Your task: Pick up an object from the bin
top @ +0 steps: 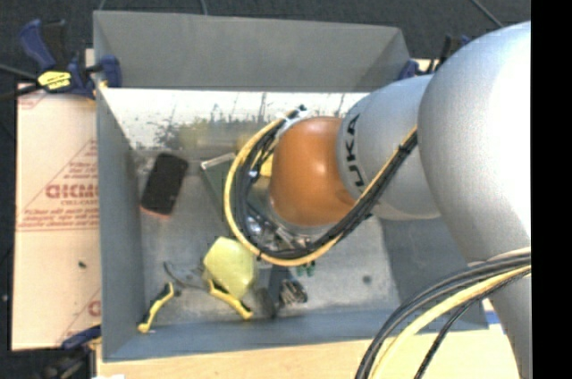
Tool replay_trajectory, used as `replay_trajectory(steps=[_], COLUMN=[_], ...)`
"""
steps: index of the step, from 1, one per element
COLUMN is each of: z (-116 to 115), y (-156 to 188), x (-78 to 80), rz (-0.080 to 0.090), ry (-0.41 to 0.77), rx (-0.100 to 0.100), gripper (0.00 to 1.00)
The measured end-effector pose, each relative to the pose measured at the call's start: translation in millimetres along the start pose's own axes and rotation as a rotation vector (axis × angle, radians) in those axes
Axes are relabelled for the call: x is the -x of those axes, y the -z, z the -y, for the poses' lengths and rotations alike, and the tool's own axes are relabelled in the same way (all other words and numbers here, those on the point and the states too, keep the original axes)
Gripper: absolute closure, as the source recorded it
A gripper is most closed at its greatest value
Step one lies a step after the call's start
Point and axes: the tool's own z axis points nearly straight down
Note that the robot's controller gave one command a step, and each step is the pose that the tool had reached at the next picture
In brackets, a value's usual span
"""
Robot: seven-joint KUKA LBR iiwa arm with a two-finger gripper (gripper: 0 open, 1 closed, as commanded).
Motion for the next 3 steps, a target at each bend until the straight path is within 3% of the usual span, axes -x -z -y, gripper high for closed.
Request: replay_trajectory(steps=[1,2,3], z=[0.0,5.7,-2.7], y=[-0.1,2.8,124.1], x=[0.0,8.3,0.9], rz=[0.0,0.011,-0.002], ry=[0.0,0.026,0.036], rx=[0.0,-0.001,-0.001], gripper=[1.0,1.0,1.0])
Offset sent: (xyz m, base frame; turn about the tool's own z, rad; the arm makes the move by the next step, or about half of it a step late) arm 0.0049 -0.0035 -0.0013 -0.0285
